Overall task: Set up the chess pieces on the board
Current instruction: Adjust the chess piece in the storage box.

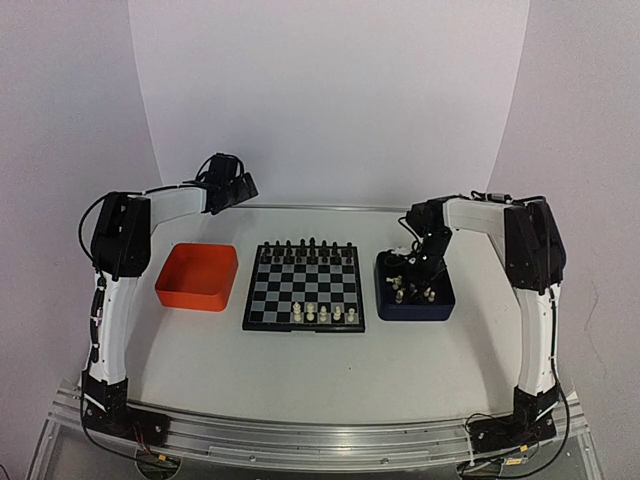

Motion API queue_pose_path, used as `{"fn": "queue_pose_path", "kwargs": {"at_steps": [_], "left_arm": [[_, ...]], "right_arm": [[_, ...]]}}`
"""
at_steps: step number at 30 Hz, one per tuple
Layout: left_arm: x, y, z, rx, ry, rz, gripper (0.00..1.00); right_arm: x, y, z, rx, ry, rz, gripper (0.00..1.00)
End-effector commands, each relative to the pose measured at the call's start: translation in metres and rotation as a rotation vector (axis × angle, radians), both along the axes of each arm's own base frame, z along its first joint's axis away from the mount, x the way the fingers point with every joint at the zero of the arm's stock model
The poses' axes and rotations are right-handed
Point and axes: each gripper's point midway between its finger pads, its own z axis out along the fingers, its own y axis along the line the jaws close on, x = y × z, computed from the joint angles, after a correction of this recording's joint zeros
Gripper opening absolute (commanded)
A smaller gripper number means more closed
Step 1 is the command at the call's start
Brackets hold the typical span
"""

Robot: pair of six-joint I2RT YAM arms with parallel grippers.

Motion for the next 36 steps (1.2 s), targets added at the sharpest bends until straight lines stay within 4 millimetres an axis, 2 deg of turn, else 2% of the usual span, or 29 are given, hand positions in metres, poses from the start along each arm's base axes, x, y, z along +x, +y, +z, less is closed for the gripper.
{"fn": "queue_pose_path", "kwargs": {"at_steps": [1, 13, 22, 36], "left_arm": [[0.000, 0.012, 0.036, -0.021, -0.071, 0.033, 1.00], [0.002, 0.015, 0.032, -0.022, -0.065, 0.044, 1.00], [0.004, 0.016, 0.031, -0.025, -0.064, 0.048, 1.00], [0.004, 0.020, 0.027, -0.022, -0.047, 0.061, 1.00]], "right_arm": [[0.021, 0.014, 0.018, 0.065, -0.060, -0.025, 0.41], [0.044, 0.007, 0.024, 0.075, -0.107, -0.079, 0.43], [0.049, 0.003, 0.026, 0.086, -0.114, -0.104, 0.45], [0.052, 0.006, 0.014, 0.089, -0.100, -0.092, 0.43]]}}
